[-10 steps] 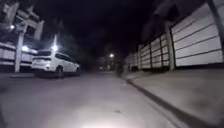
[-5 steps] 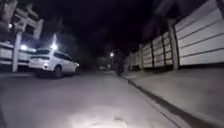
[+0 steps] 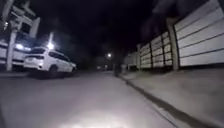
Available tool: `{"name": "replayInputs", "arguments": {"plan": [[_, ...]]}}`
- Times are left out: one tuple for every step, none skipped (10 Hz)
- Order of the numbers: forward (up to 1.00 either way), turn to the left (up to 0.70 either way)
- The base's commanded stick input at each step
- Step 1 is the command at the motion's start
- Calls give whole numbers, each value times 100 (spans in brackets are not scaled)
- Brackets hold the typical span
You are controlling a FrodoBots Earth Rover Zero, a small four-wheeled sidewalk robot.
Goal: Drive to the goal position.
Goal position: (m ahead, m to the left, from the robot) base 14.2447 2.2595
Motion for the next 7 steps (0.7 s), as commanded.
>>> {"name": "replayInputs", "arguments": {"plan": [[50,-50],[50,-17],[50,0],[50,0],[50,0],[50,0],[50,0]]}}
